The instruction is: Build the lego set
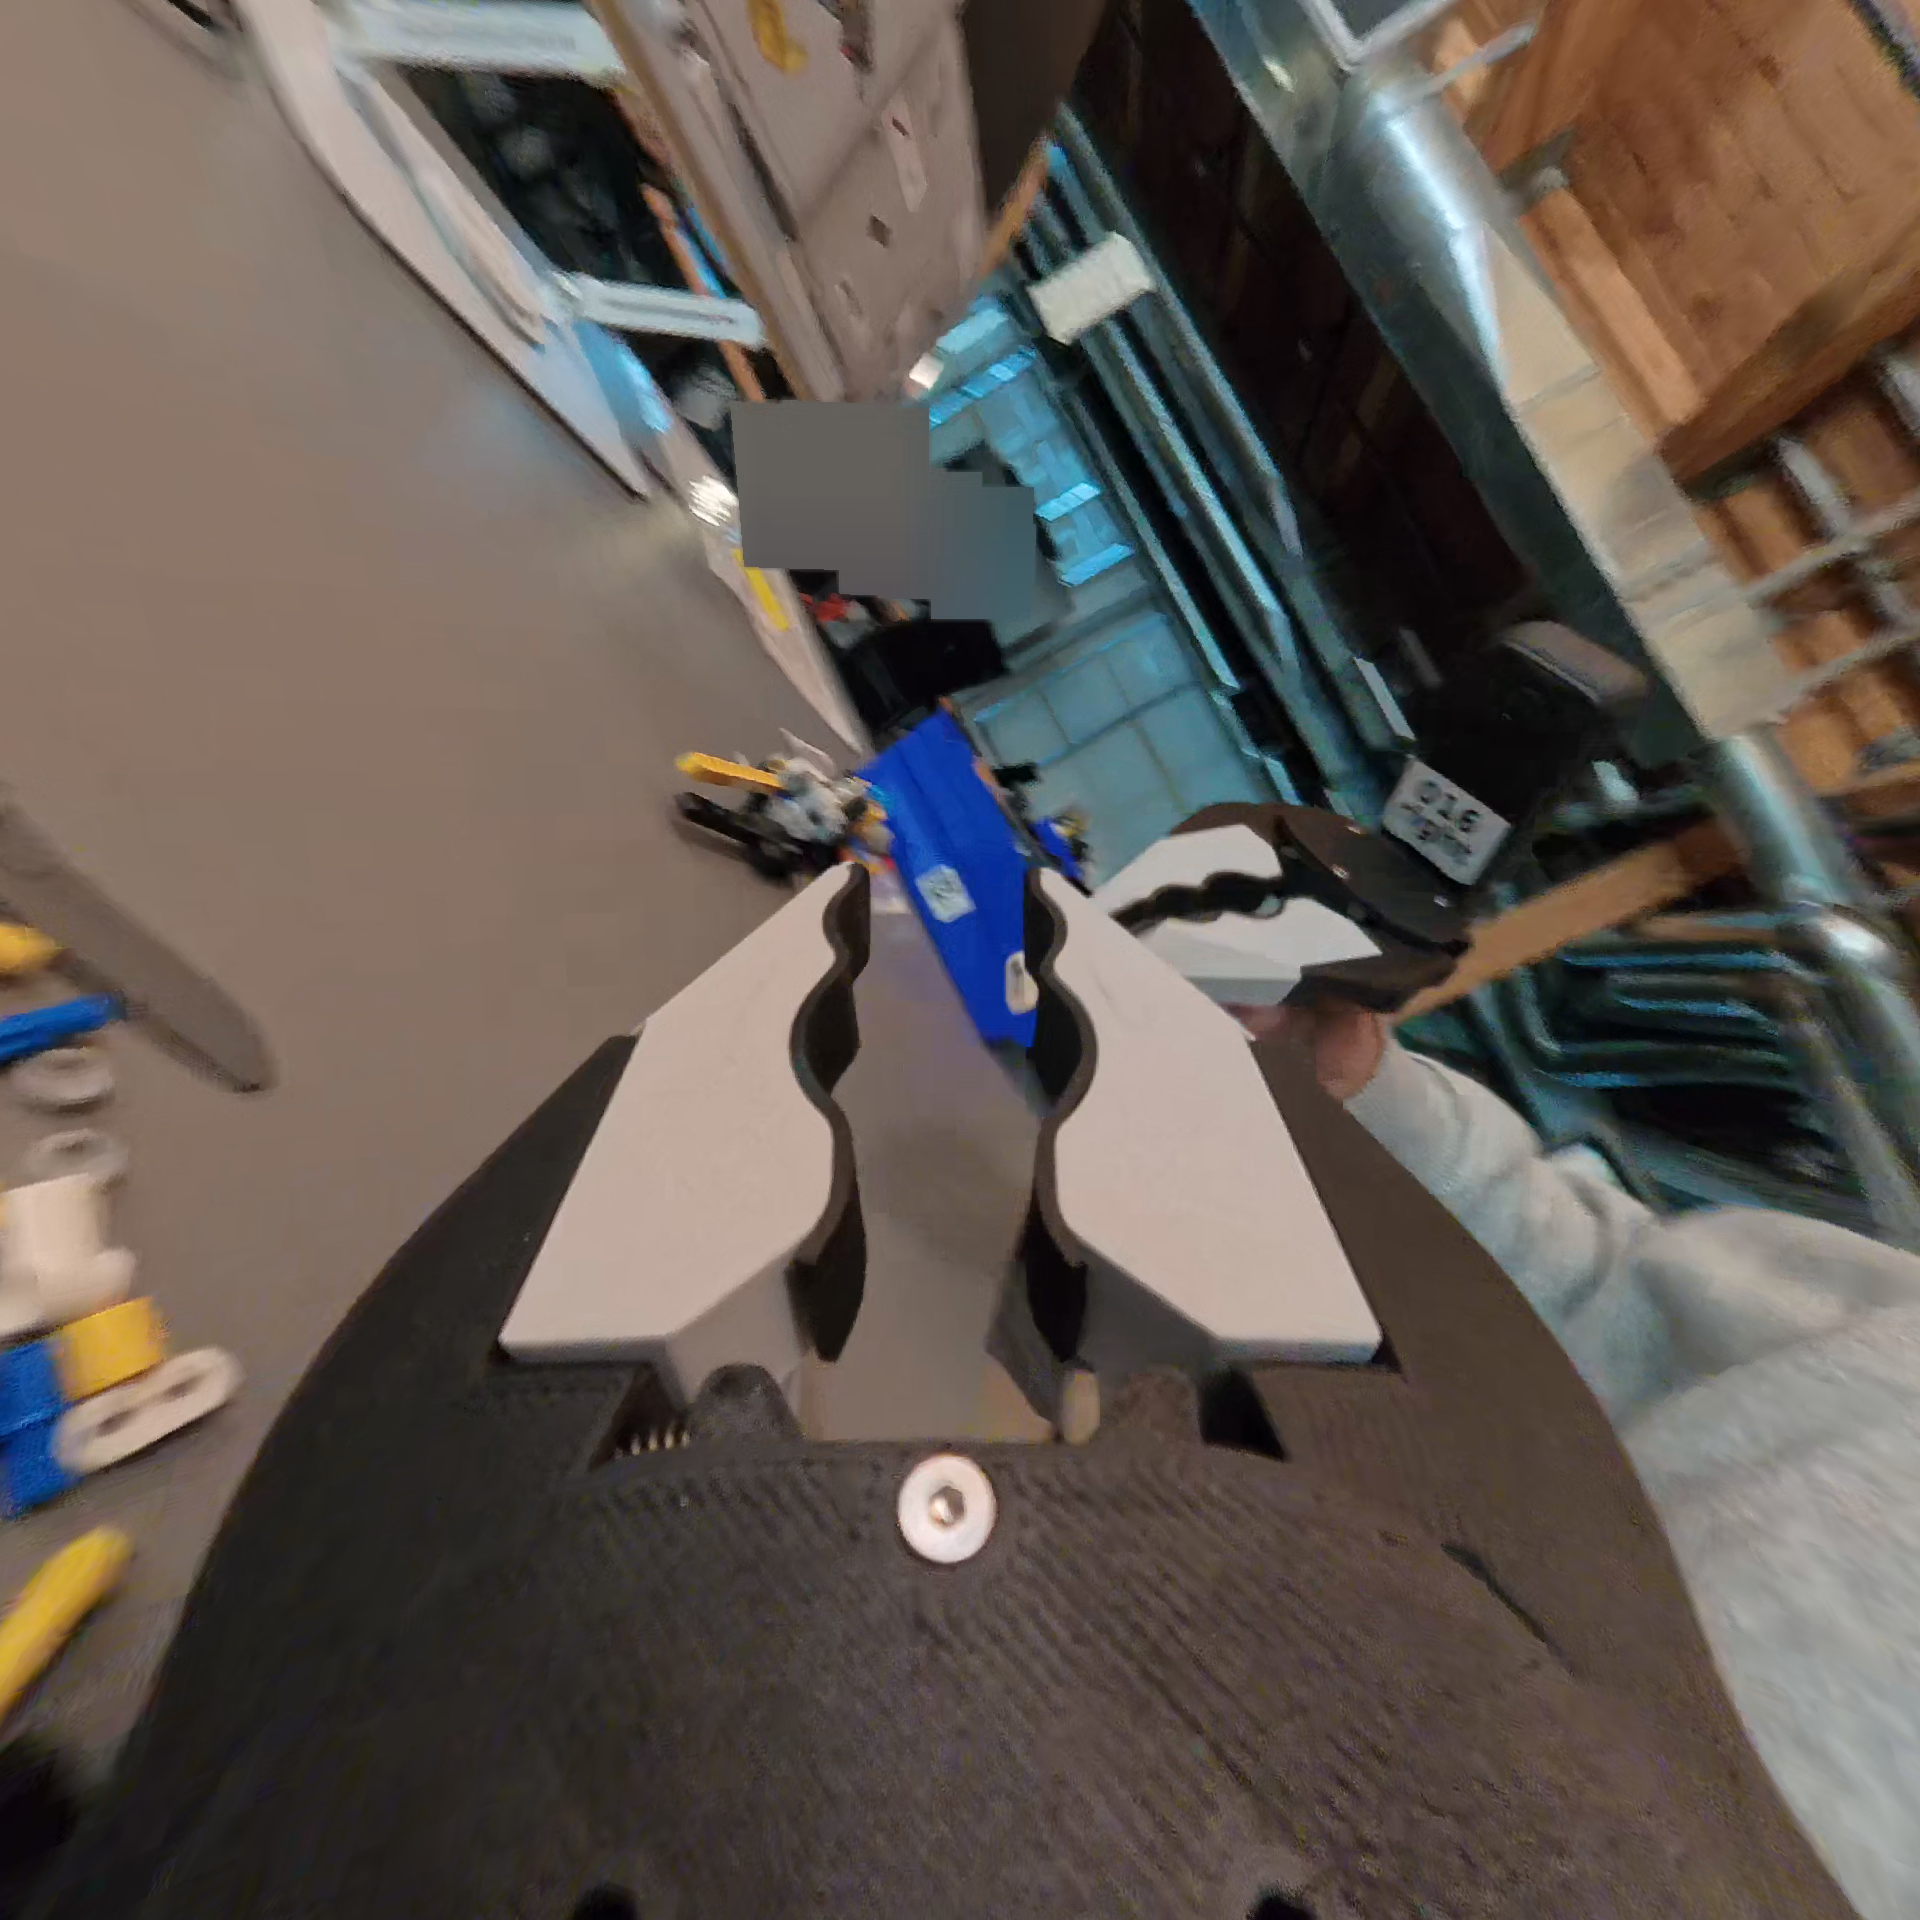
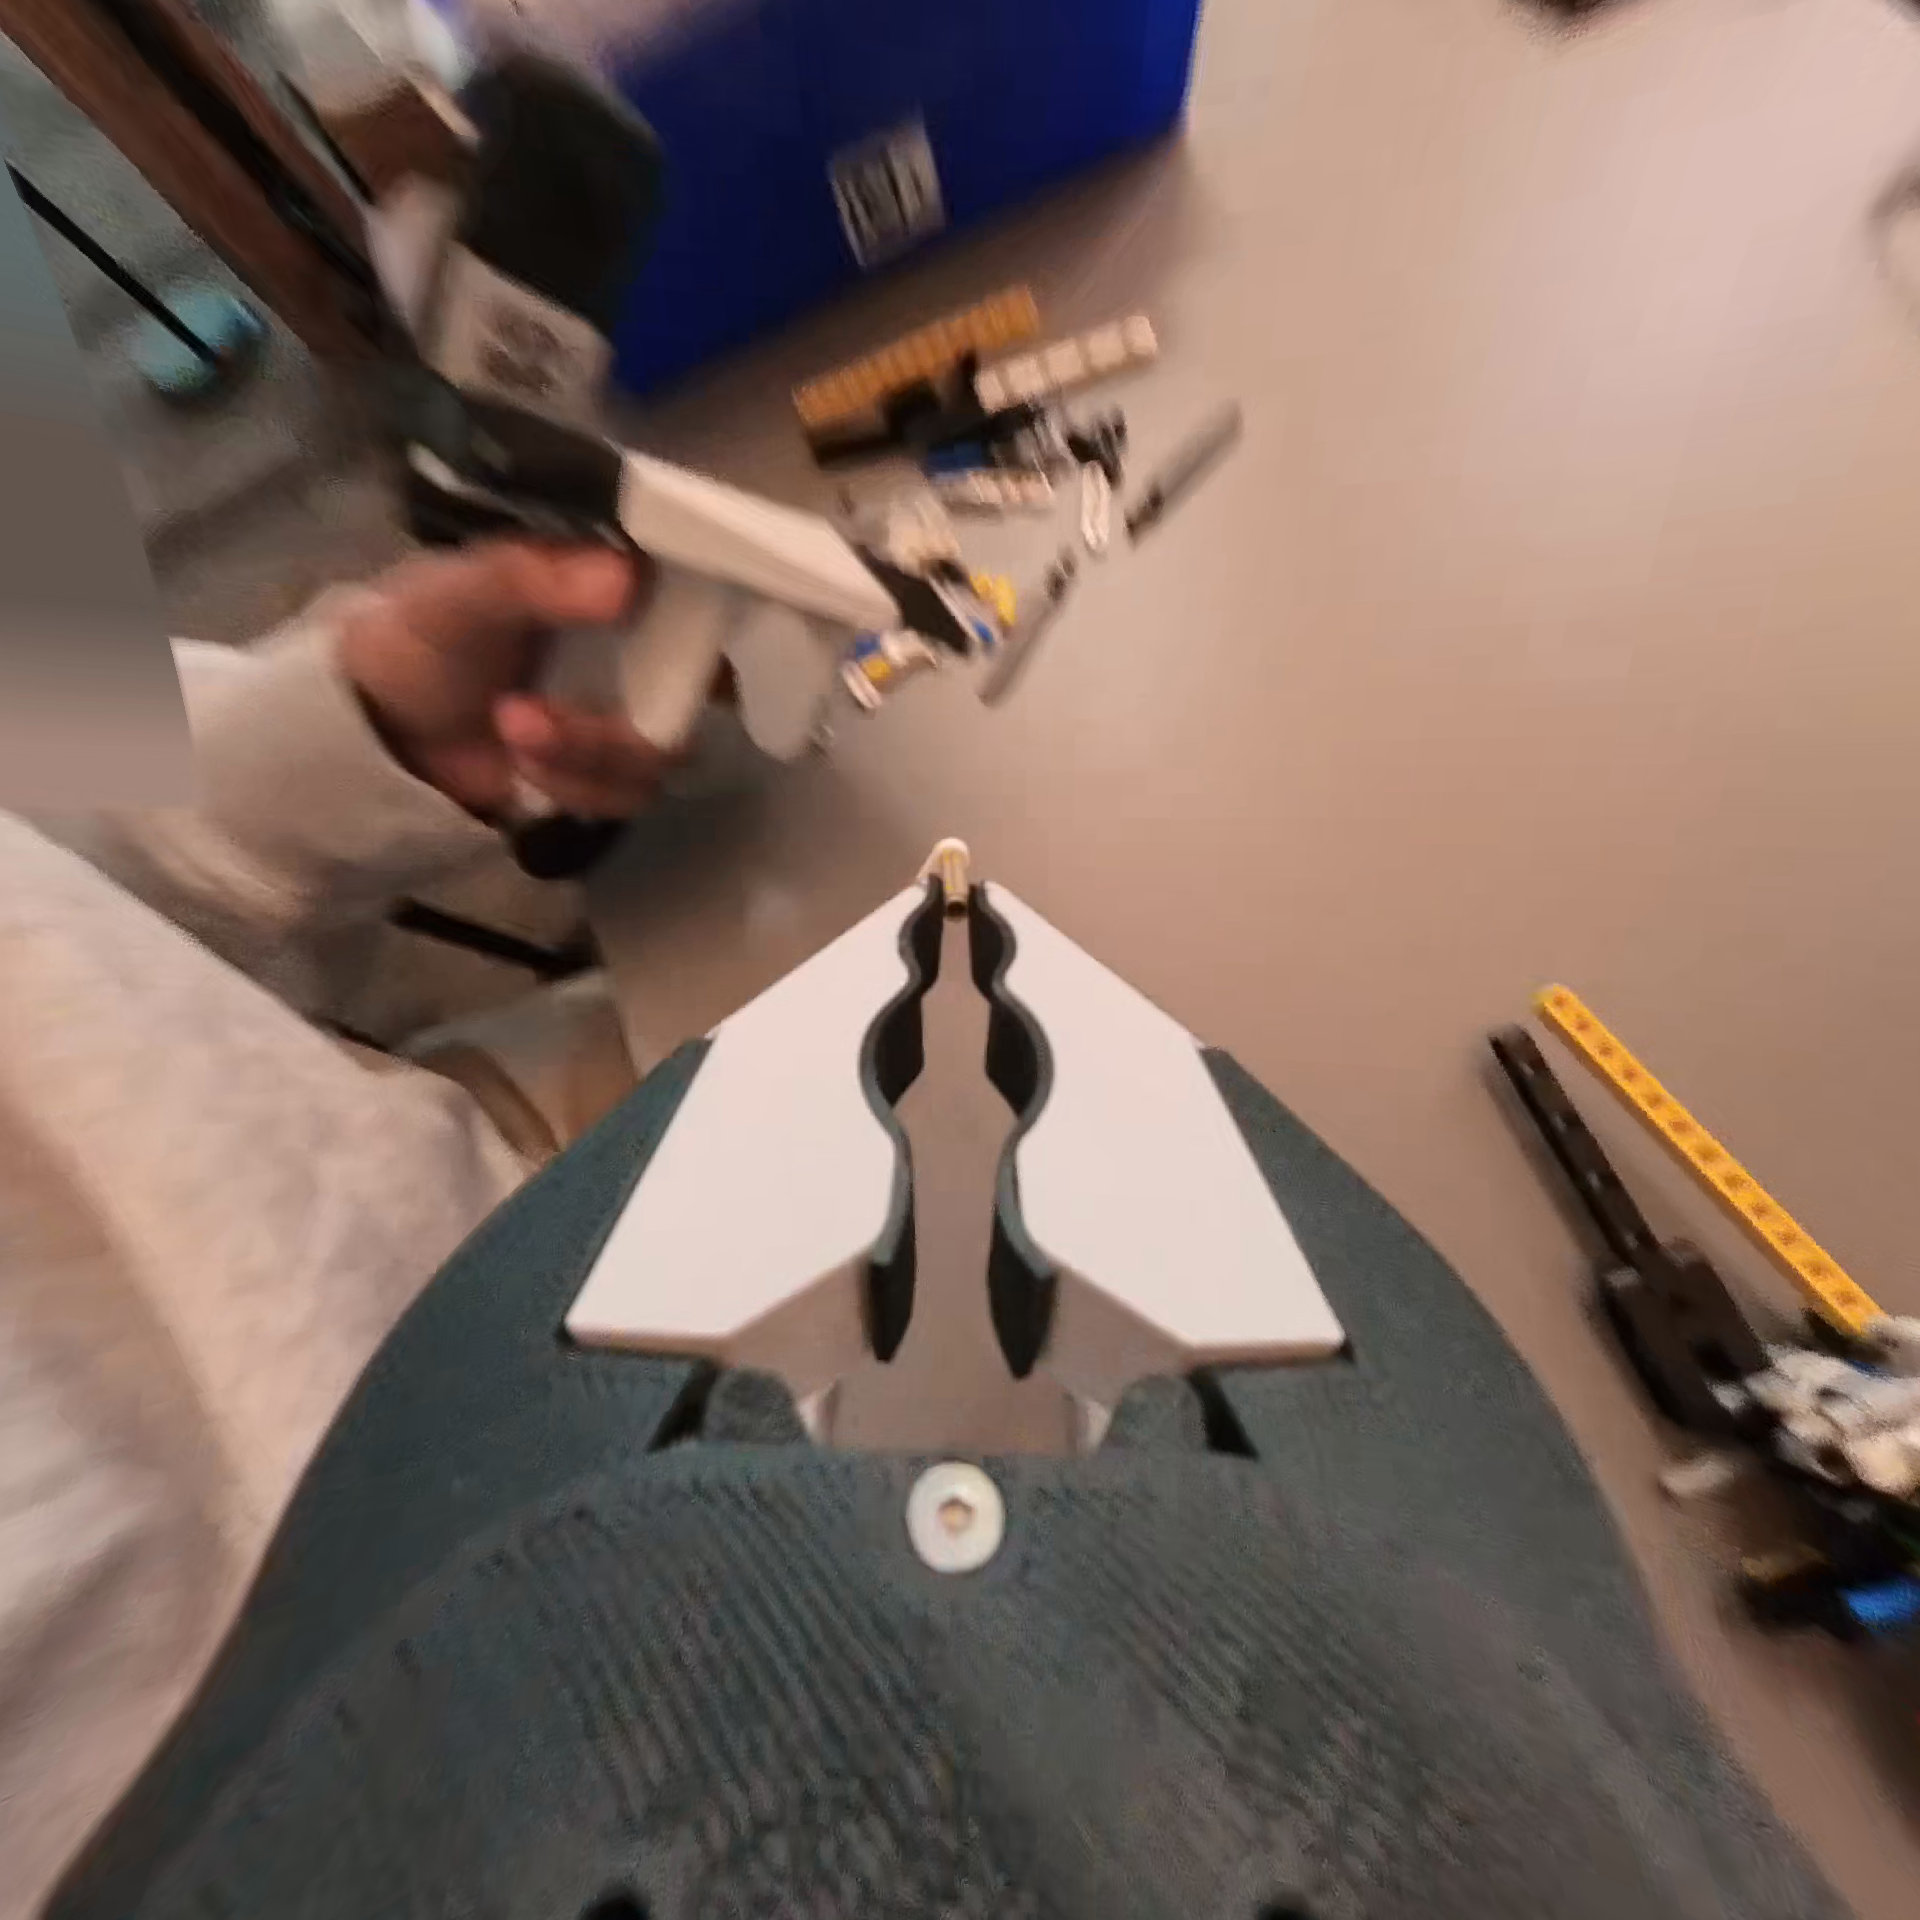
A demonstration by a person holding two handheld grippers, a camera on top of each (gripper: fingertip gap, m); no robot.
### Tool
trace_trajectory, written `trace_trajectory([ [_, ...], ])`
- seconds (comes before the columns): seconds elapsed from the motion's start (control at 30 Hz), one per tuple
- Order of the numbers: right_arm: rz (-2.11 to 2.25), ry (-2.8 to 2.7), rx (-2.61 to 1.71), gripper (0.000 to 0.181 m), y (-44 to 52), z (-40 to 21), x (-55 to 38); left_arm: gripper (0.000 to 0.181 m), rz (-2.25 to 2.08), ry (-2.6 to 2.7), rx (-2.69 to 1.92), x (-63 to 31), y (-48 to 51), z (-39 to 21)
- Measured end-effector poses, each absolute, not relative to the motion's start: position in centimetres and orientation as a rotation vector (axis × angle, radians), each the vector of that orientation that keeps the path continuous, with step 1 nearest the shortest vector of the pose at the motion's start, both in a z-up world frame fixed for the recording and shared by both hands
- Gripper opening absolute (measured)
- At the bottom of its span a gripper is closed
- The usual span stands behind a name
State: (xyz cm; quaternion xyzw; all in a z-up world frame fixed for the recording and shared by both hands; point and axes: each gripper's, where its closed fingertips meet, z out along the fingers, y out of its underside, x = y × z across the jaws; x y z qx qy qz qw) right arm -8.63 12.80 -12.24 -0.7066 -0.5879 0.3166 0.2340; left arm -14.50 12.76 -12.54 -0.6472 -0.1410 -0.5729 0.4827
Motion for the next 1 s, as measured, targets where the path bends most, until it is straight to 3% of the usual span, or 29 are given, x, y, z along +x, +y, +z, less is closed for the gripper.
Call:
trace_trajectory([
  [0.27,1.164,-1.465,-1.646,0.004,8.2,-5.8,-7.6,0.025,-1.841,-0.035,-1.339,-8.3,9.0,-7.6],
  [1.0,1.135,-1.529,-1.522,0.004,6.4,-5.5,-5.7,0.005,-1.943,0.151,-1.196,-6.6,6.4,-5.3],
])
